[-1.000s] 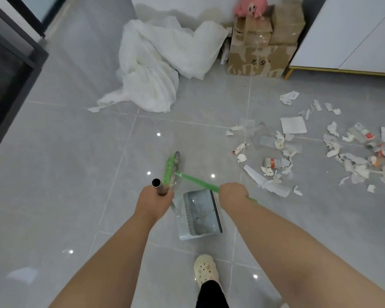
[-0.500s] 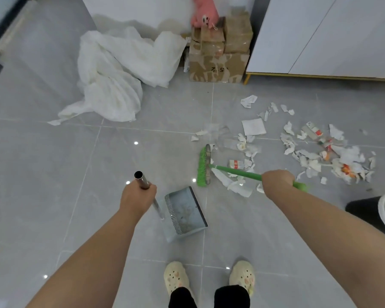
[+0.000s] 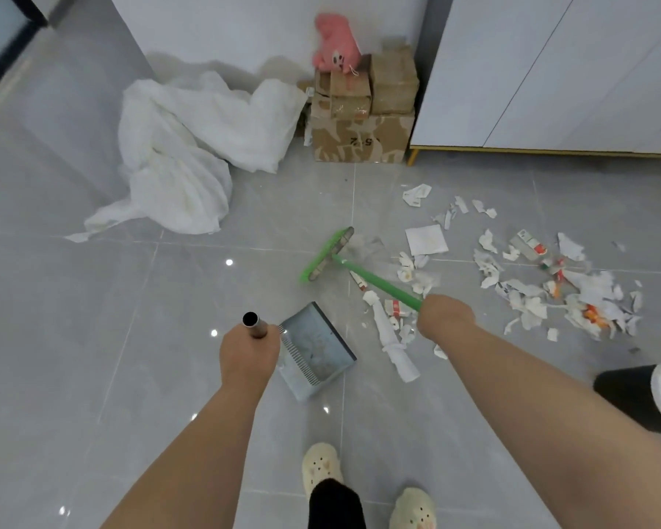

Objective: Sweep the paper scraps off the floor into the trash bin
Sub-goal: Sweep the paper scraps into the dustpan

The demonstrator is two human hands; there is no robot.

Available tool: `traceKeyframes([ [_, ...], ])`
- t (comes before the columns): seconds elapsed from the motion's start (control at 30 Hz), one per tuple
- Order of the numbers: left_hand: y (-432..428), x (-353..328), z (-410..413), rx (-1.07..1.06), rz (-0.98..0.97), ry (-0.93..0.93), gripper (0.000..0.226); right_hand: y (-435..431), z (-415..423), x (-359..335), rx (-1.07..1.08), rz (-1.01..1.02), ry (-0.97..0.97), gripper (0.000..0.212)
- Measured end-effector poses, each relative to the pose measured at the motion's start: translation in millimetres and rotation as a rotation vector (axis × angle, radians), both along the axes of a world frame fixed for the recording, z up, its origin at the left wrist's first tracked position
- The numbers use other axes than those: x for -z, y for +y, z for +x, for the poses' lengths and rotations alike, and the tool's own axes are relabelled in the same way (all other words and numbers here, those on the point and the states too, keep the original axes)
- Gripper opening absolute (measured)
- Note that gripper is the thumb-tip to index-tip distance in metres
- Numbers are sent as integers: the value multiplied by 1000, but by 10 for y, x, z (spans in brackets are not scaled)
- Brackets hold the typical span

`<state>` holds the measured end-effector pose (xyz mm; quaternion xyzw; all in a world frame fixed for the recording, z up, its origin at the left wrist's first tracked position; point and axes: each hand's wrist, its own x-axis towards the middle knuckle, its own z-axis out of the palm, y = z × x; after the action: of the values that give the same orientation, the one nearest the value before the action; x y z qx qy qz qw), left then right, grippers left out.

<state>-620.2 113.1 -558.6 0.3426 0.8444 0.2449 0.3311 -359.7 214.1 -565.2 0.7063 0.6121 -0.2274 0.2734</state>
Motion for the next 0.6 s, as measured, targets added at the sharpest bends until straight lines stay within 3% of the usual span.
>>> traceKeyframes([
  [0.23,479,85,-181,53,11,-72,19,454,-713,303,-7,-56,86,27],
  [0.6,688,106,-247,140,-46,-61,23,72,129,287,108,-143,-43,33],
])
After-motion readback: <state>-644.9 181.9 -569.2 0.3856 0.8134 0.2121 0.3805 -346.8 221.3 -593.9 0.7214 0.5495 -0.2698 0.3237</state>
